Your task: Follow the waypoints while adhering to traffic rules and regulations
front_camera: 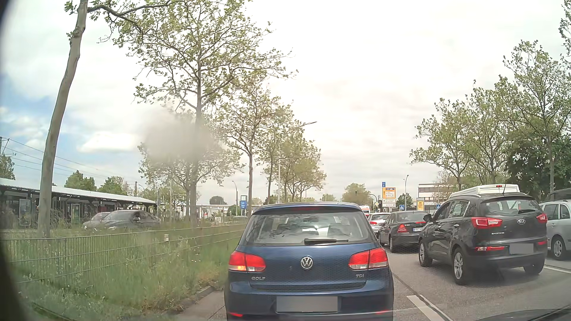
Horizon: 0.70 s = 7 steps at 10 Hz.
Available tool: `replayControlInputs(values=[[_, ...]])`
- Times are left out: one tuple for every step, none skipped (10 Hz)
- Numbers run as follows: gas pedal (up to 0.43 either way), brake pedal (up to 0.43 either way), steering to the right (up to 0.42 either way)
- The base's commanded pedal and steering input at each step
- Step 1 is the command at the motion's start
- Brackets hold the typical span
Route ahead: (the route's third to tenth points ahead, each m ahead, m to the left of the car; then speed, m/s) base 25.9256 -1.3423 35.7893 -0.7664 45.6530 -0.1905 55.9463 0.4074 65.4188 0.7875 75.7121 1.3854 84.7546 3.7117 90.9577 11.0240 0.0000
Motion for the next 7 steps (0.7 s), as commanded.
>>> replayControlInputs(values=[[0.0, 0.25, -0.005], [0.0, 0.25, -0.005], [0.0, 0.25, -0.005], [0.0, 0.25, -0.005], [0.0, 0.25, -0.005], [0.0, 0.25, -0.005], [0.0, 0.25, -0.005]])
